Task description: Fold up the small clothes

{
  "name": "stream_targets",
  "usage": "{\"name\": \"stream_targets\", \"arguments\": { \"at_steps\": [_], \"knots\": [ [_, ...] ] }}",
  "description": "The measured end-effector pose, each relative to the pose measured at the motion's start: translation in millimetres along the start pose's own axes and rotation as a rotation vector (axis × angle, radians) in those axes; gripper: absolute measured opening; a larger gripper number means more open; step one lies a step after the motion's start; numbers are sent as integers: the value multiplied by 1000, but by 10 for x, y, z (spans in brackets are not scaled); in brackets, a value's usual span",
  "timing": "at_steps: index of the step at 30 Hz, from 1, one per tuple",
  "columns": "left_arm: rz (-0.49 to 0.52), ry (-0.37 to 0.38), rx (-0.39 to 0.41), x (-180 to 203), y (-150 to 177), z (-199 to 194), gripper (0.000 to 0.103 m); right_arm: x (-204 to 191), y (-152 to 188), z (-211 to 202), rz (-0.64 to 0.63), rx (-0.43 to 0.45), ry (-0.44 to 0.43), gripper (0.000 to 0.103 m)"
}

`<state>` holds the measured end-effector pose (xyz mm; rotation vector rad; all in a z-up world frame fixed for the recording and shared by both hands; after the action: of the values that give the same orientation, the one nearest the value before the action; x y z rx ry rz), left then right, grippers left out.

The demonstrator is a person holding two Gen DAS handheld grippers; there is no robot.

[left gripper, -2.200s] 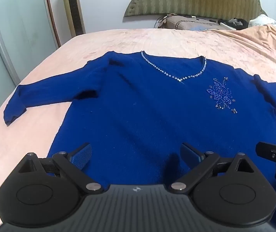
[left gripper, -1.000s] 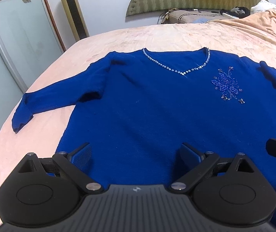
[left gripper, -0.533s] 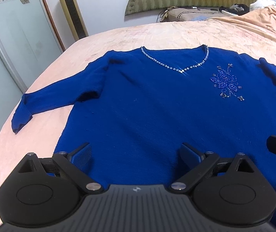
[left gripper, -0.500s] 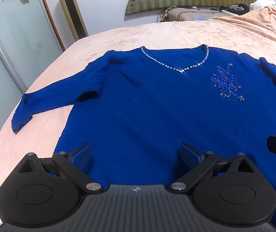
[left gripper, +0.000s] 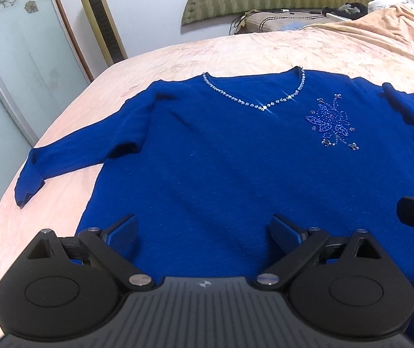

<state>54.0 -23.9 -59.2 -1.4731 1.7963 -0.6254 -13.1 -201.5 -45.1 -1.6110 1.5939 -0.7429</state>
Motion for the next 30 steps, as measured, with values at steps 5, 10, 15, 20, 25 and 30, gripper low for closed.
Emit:
{"name": "stream_targets", "arguments": {
  "at_steps": [5,10,15,20,25,30],
  "knots": [
    [23,-3,4,61,-30,0,98,34,17,17,8,-8,-9,103],
    [32,5,0,121,-41,12,98,64,42,20,4,-13,-18,103],
    [49,3,2,185,-58,2,98,112,34,-1,-13,10,13,102],
    [50,13,-13,249,-62,17,98,236,34,1,8,20,30,100],
    [54,22,-24,320,-70,33,98,399,39,-7,28,27,65,97],
    [57,40,-29,433,-115,39,98,486,48,-10,30,32,79,93]
  ]
}}
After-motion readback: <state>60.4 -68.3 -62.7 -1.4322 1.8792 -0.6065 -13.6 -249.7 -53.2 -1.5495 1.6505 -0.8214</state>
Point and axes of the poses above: each gripper's, at about its wrist camera, not at the fingertips, and z roughly the way its jaws point, x to its right, y to its underside, the point moved 7 cm from there along z, roughly the way its jaws point, and after that the axes turned 7 degrees about x, right-handed, at the moved point
